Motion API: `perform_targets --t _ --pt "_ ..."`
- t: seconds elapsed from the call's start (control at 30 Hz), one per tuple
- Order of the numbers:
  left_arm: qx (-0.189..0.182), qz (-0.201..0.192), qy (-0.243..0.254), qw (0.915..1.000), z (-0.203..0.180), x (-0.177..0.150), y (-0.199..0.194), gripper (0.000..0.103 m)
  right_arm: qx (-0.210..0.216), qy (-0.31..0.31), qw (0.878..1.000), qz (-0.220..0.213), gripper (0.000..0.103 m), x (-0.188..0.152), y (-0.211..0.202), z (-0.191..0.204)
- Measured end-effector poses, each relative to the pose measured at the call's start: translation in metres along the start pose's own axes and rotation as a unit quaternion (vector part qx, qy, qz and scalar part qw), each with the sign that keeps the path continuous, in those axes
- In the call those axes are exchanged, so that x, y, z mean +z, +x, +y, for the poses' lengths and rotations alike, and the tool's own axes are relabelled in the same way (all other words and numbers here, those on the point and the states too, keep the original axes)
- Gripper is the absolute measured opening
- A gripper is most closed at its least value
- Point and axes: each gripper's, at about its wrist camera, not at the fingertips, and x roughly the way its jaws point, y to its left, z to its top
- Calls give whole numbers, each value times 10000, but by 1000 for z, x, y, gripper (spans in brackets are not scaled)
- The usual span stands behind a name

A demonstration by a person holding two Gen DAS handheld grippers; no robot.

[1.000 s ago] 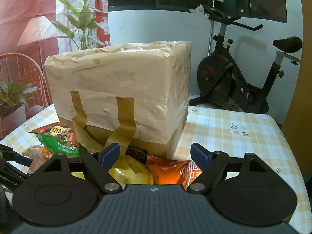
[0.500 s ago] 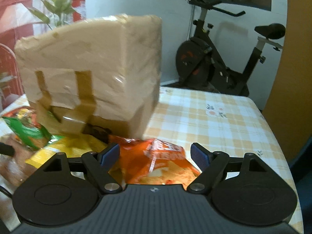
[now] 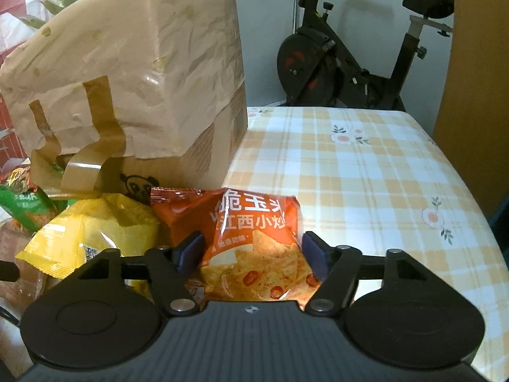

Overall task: Organize snacks
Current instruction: 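Grasp the wrapped bread with the left gripper while the right gripper grasps the orange bag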

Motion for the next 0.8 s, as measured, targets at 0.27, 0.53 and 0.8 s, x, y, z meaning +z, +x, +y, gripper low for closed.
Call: perform_targets --t 0.27,0.53,0.8 --pt "223 252 157 9993 -15 6 18 93 -4 -70 10000 -27 65 -4 -2 8" --pt "-333 -190 -300 9988 6 5 -12 80 8 -53 10000 16 68 -2 3 6" --pt "-266 -343 -840 9955 29 7 -36 80 70 -38 10000 22 68 -1 8 6"
